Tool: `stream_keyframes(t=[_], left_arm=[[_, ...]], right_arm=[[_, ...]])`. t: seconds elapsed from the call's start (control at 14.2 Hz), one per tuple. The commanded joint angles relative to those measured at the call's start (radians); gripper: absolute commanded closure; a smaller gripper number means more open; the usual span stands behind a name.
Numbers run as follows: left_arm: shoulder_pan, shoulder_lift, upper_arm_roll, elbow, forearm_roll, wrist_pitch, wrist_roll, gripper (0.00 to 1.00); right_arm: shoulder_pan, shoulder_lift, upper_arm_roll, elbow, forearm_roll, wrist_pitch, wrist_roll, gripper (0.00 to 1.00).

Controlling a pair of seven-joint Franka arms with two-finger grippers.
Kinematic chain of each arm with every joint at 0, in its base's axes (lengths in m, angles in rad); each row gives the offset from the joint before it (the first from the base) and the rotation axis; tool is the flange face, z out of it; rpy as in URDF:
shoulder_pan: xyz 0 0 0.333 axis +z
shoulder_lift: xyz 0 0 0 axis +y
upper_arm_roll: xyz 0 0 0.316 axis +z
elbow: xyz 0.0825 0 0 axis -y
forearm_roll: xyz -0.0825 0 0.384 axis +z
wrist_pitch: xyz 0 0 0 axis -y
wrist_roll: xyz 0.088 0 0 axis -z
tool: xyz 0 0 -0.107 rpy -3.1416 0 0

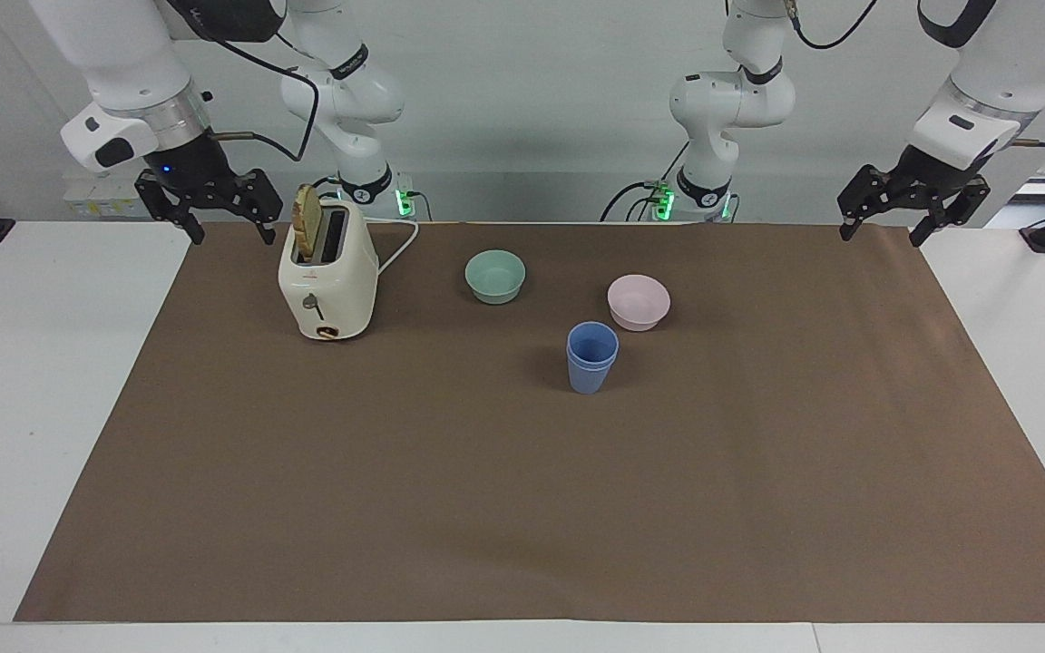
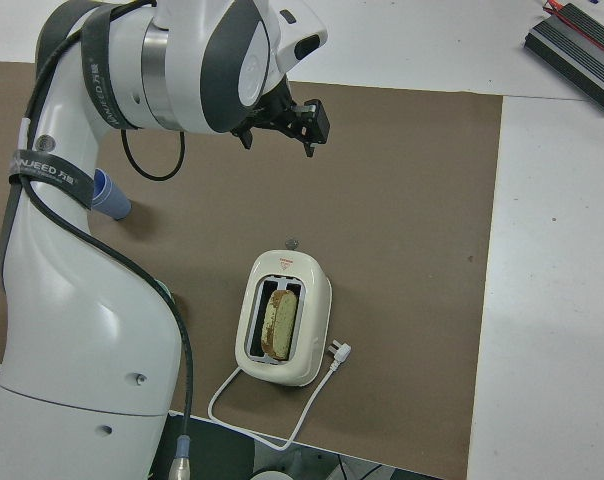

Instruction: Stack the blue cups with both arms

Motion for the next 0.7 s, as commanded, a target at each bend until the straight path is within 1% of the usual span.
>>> stream_keyframes(t=[0.0, 0.21, 0.63], left_arm=[[0.011, -0.005, -0.012, 0.014, 0.006, -0.013, -0.006, 0.00], [0.011, -0.007, -0.012, 0.012, 0.005, -0.014, -0.006, 0.00], [0.015, -0.008, -0.012, 0.009, 0.005, -0.011, -0.003, 0.00]], right_arm=[[0.013, -0.040, 0.009, -0.052, 0.017, 0.034, 0.083, 0.00], [0.013, -0.037, 0.009, -0.055, 0.017, 0.045, 0.030, 0.00], [0.013, -0.034, 0.008, -0.055, 0.012, 0.045, 0.026, 0.00]])
